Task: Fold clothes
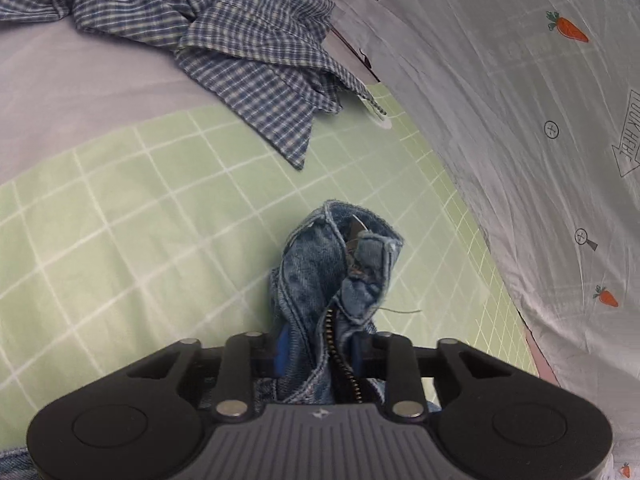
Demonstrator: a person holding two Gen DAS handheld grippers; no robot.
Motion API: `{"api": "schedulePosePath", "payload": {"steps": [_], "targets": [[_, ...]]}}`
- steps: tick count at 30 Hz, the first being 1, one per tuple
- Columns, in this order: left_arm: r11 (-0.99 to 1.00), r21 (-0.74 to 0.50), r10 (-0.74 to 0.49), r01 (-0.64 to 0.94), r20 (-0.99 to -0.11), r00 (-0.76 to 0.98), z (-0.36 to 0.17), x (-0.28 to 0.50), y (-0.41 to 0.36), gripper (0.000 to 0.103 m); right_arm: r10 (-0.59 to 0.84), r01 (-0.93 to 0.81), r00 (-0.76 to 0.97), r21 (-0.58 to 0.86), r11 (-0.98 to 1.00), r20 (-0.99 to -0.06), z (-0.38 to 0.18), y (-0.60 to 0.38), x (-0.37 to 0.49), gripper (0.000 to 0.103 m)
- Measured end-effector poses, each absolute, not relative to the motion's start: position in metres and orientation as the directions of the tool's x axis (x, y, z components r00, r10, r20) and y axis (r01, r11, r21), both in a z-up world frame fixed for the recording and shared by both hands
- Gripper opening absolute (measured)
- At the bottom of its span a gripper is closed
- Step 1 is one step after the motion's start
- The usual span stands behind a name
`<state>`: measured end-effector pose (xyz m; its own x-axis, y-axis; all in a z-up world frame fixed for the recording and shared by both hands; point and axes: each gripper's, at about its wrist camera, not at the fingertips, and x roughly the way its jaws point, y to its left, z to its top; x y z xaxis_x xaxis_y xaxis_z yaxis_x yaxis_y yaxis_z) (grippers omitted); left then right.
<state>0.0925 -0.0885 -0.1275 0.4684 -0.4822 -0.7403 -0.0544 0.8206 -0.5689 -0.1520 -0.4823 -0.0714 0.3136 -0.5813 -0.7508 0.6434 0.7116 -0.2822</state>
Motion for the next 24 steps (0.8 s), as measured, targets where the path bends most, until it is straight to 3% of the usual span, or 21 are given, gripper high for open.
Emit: {"api": "schedulePosePath", "payload": {"steps": [2, 7, 8, 11, 12, 14, 16, 18, 24], "targets": [[0.806, -0.59, -0.499, -0.035, -0.711, 0.496, -0.116, 0.093, -0.092, 0.021, -0.584, 0.644, 0.316, -0.282, 0.711, -0.748, -0.07, -0.482, -0.152, 0.06], [0.69, -0.724, -0.537, -0.014, -0.525, 0.66, -0.074, 0.082, -0.068, 0.021, -0.599, 0.656, 0.317, -0.286, 0.699, -0.736, -0.066, -0.486, -0.154, 0.06], [0.707, -0.707, -0.5, -0.036, -0.535, 0.681, -0.074, 0.083, -0.065, 0.021, -0.601, 0.658, 0.317, -0.286, 0.696, -0.733, -0.065, -0.487, -0.154, 0.06], [0.809, -0.559, -0.325, -0.182, -0.683, 0.654, -0.092, 0.095, -0.061, 0.026, -0.603, 0.67, 0.314, -0.279, 0.688, -0.733, -0.065, -0.491, -0.156, 0.06], [0.829, -0.511, -0.278, -0.226, -0.728, 0.626, -0.099, 0.099, -0.061, 0.031, -0.598, 0.678, 0.311, -0.269, 0.685, -0.739, -0.066, -0.493, -0.158, 0.06], [0.824, -0.515, -0.275, -0.236, -0.728, 0.629, -0.096, 0.095, -0.058, 0.034, -0.59, 0.692, 0.308, -0.25, 0.677, -0.747, -0.068, -0.497, -0.162, 0.06], [0.838, -0.5, -0.262, -0.217, -0.718, 0.645, -0.084, 0.089, -0.061, 0.045, -0.585, 0.706, 0.31, -0.231, 0.67, -0.75, -0.068, -0.499, -0.168, 0.061], [0.863, -0.472, -0.245, -0.179, -0.702, 0.669, -0.067, 0.08, -0.069, 0.07, -0.587, 0.729, 0.308, -0.21, 0.651, -0.748, -0.068, -0.502, -0.176, 0.067], [0.895, -0.441, -0.287, -0.06, -0.674, 0.681, -0.043, 0.055, -0.103, 0.086, -0.561, 0.811, 0.317, -0.088, 0.578, -0.765, -0.071, -0.515, -0.211, 0.07]]}}
